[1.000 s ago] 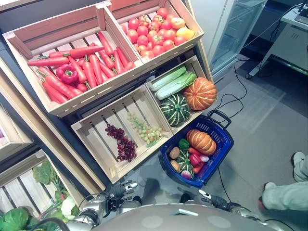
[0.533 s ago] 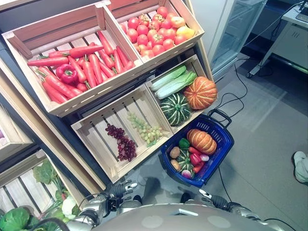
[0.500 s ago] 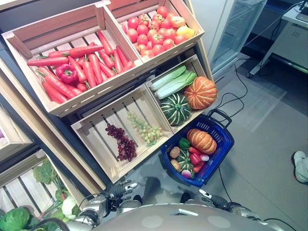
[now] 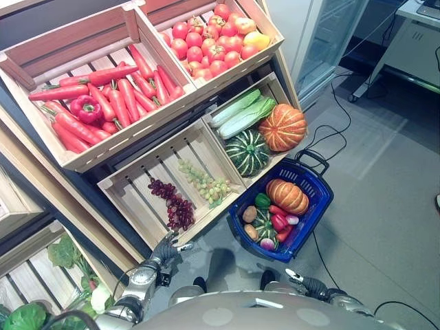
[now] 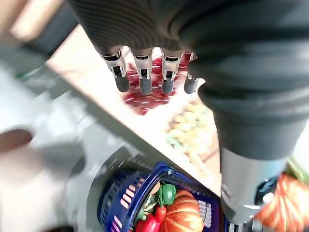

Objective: Pick up fruits and vegetables into the basket

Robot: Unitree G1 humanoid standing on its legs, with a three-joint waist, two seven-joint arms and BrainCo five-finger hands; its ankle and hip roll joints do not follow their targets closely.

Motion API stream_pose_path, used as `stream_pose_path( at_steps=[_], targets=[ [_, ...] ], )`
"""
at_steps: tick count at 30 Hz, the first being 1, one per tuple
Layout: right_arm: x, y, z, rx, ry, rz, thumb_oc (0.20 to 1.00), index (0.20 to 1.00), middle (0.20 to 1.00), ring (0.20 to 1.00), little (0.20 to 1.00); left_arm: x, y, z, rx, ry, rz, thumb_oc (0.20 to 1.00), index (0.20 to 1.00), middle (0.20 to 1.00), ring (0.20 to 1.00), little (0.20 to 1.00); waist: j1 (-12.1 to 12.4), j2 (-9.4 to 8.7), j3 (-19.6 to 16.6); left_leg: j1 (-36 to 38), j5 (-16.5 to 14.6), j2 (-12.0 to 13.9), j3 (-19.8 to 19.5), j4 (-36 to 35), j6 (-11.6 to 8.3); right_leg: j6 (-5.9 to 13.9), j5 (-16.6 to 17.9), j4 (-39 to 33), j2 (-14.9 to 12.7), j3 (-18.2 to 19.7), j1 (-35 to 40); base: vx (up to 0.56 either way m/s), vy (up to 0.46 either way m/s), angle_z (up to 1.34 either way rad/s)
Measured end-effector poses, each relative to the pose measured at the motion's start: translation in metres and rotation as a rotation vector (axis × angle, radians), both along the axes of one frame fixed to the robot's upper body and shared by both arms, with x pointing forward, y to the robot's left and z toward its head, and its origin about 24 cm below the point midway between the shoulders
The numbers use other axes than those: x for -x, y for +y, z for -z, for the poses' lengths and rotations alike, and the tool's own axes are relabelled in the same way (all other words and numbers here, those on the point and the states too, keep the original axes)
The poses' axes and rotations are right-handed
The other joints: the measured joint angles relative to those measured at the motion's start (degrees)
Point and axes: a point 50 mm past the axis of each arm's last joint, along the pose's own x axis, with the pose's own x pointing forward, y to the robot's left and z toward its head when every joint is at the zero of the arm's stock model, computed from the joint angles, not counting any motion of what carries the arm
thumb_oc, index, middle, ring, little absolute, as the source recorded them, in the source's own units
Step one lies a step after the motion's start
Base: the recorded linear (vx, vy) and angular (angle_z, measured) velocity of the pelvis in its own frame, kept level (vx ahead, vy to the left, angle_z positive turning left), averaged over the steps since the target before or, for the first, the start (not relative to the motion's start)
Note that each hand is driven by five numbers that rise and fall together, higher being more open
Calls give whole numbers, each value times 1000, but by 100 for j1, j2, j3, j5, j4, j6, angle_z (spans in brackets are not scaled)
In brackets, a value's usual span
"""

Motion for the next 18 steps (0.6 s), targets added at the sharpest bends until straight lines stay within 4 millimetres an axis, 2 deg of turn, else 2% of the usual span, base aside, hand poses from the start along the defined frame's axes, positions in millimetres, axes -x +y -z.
stream_pose_path(
  at_steps=[4,8,10,13,15,18],
  targets=[
    [-2,-1,-1,10,-29,7,1000,1000,1000,1000,1000,-17,-4,-17,-203,-184,157,1000,1000,1000,1000,1000,-9,34,80,1,0,0,6,0,0,1,2,0,0,12,-6,27,22,-1],
    [-9,-4,-4,32,-82,4,1000,1000,1000,1000,1000,-41,6,-42,-422,-365,299,1000,1000,1000,1000,1000,-64,153,212,-7,0,-3,31,0,0,21,-12,16,-5,36,-36,26,28,-4],
    [-15,-7,-7,40,-115,-3,1000,1000,1000,1000,1000,-48,11,-49,-493,-401,329,1000,1000,1000,1000,1000,-106,220,252,-37,0,-1,78,0,1,20,-10,23,-5,67,-98,24,41,-9],
    [-30,-11,-15,53,-203,-16,1000,1000,1000,1000,1000,-65,19,-69,-629,-479,402,1000,1000,1000,1000,1000,-166,368,338,-129,2,-4,108,2,2,7,2,38,-5,122,-213,28,39,-7],
    [-35,-12,-18,59,-229,-15,1000,1000,1000,1000,1000,-73,21,-74,-697,-502,420,1000,1000,1000,1000,1000,-181,442,380,-154,2,-8,115,3,2,-2,20,35,-5,139,-250,21,27,-4],
    [-58,-13,-30,75,-332,-33,1000,1000,1000,1000,1000,-81,23,-83,-813,-554,485,1000,1000,1000,1000,1000,-266,557,485,-268,4,-20,149,5,4,-2,22,76,-18,171,-403,-37,66,-4]
  ],
)
